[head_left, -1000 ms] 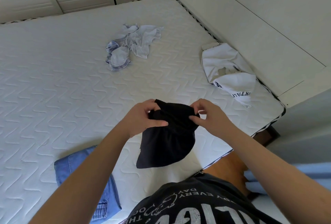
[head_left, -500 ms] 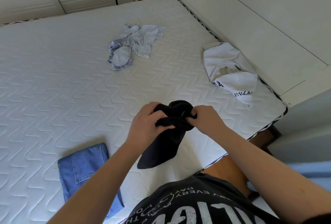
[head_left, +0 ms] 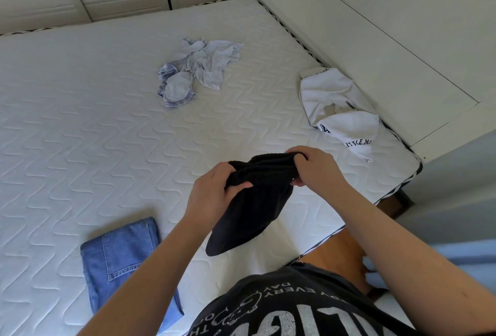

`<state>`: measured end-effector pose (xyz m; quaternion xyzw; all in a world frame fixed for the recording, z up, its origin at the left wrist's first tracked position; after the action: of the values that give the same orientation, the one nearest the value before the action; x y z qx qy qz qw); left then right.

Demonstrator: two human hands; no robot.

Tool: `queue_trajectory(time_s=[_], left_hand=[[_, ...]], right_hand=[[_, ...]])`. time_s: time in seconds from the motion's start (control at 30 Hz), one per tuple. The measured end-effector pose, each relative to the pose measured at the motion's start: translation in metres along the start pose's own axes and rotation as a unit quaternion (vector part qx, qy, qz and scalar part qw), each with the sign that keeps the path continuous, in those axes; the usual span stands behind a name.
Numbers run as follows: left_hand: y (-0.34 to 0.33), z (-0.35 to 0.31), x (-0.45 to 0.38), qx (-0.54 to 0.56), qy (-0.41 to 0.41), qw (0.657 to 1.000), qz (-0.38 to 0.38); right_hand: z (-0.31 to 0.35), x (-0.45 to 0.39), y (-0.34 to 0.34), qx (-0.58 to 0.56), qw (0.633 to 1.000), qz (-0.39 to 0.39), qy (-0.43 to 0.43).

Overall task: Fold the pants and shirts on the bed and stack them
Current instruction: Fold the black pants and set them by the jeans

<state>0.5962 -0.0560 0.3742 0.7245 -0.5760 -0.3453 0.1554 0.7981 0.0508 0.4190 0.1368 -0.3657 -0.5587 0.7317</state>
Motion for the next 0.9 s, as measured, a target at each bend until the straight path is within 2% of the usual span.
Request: queue_trajectory(time_s=[0.1,0.2,0.27,0.37,0.4,0.47,0.53,0.57,0.63,0.7,0.8,0.83,0.9], left_hand=[[0.008,0.0,-0.005,0.025,0.034,0.999,-0.01],[0.02,0.002,-0.012,0.066,0.064,0.995,-0.026],[0.03,0.004,-0.018,0.069,0.041,0.997,-0.019],[0.045,0.01,-0.026,0.033,-0.035,0.998,0.031],[0.049,0.013,-0.028,0.012,-0.064,0.997,0.046],[0.055,0.017,-0.029,-0.019,-0.096,0.993,0.06],[0.06,0.018,-0.029,-0.035,-0.094,0.994,0.052],[0.063,0.019,-0.03,-0.042,-0.083,0.994,0.055],[0.069,0.02,-0.033,-0.052,-0.051,0.993,0.096],[0.073,0.02,-0.037,-0.086,-0.013,0.981,0.175],[0.077,0.012,-0.044,-0.221,0.028,0.928,0.299],[0.076,0.009,-0.047,-0.25,0.026,0.916,0.313],[0.069,-0.001,-0.054,-0.231,0.014,0.918,0.321]], right_hand=[[0.01,0.002,0.004,-0.056,0.998,0.008,0.012],[0.014,0.002,0.007,-0.138,0.986,0.093,0.001],[0.012,0.002,0.011,-0.162,0.974,0.159,0.02],[0.009,0.008,0.015,-0.089,0.963,0.238,0.095],[0.008,0.009,0.014,-0.066,0.963,0.23,0.124],[0.011,0.009,0.01,-0.007,0.975,0.134,0.176],[0.016,0.01,0.007,0.023,0.981,0.036,0.187],[0.019,0.01,0.005,0.025,0.981,0.018,0.191],[0.02,0.009,0.002,0.048,0.976,0.005,0.211],[0.024,0.01,-0.002,0.093,0.968,0.004,0.232],[0.032,0.01,-0.003,0.125,0.961,0.029,0.244],[0.035,0.01,-0.003,0.13,0.96,0.037,0.247],[0.043,0.011,-0.003,0.14,0.956,0.048,0.255]])
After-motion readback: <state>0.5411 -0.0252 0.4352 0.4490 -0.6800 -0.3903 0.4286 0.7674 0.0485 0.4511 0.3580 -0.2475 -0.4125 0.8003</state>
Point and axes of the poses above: each hand's wrist, its own x-axis away from the middle knuckle, its own y-axis out of the back of the hand, z = x × y, the point moved 2 cm from there along -x, towards the middle knuckle, and after that the axes turned 9 degrees about -y, right-handed, at the moved point
